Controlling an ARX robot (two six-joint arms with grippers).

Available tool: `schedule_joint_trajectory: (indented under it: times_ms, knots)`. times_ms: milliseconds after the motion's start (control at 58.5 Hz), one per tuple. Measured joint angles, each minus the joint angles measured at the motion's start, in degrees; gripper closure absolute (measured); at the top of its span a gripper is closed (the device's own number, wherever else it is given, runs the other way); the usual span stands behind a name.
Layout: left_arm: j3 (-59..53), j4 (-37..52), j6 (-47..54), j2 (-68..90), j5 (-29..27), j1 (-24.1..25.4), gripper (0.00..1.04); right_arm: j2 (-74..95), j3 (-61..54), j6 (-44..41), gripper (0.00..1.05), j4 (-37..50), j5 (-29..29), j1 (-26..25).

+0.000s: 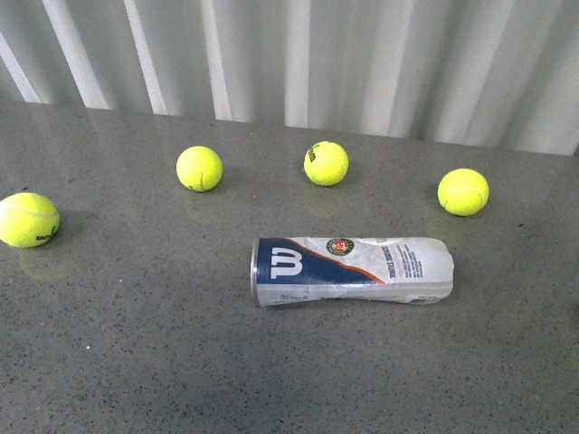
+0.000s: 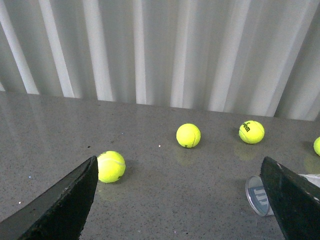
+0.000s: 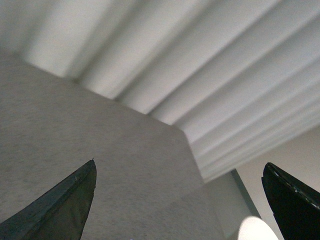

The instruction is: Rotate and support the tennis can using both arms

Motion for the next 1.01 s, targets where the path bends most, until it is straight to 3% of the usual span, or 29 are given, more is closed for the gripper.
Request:
schedule_joint_trajectory:
  times_ms: [103, 273, 325, 359, 393, 461, 496, 786, 854, 906, 1008]
  knots:
    - [0.0, 0.0, 0.0, 0.0, 0.0, 0.0, 0.07, -12.3, -4.4, 2.2, 0.07, -3.0, 1.5, -3.0]
    - [0.0, 0.0, 0.0, 0.0, 0.0, 0.0, 0.07, -33.6, -8.9, 3.9, 0.07, -13.7, 3.5, -1.6]
    - [0.0, 0.0, 0.0, 0.0, 0.0, 0.0, 0.07, -38.0, -7.5, 9.7, 0.14, -22.2, -9.2, -4.5]
    - [0.0, 0.0, 0.0, 0.0, 0.0, 0.0, 0.07, -40.9, -6.8, 16.7, 0.21, -28.9, -20.7, -6.8]
    - [0.0, 0.0, 0.0, 0.0, 0.2, 0.0, 0.07, -42.6, -6.7, 20.6, 0.27, -32.7, -27.6, -7.5]
    - [0.0, 0.0, 0.0, 0.0, -0.1, 0.0, 0.07, -44.7, -7.6, 30.0, 0.39, -36.9, -39.0, -6.3]
    - [0.0, 0.0, 0.0, 0.0, 0.0, 0.0, 0.07, -45.3, -8.1, 33.0, 0.44, -37.4, -40.4, -5.4]
    - [0.0, 0.0, 0.0, 0.0, 0.0, 0.0, 0.07, -51.6, -12.2, 39.7, 1.02, -39.5, -33.1, 3.1]
    - [0.0, 0.0, 0.0, 0.0, 0.0, 0.0, 0.07, -53.0, -12.7, 40.0, 1.01, -40.3, -27.0, 7.9]
    - [0.0, 0.0, 0.0, 0.0, 0.0, 0.0, 0.07, -58.3, -13.1, 40.0, 1.01, -46.5, -27.0, 9.9]
    - [0.0, 0.0, 0.0, 0.0, 0.0, 0.0, 0.07, -61.4, -13.7, 40.1, 1.01, -47.4, -26.3, 10.1]
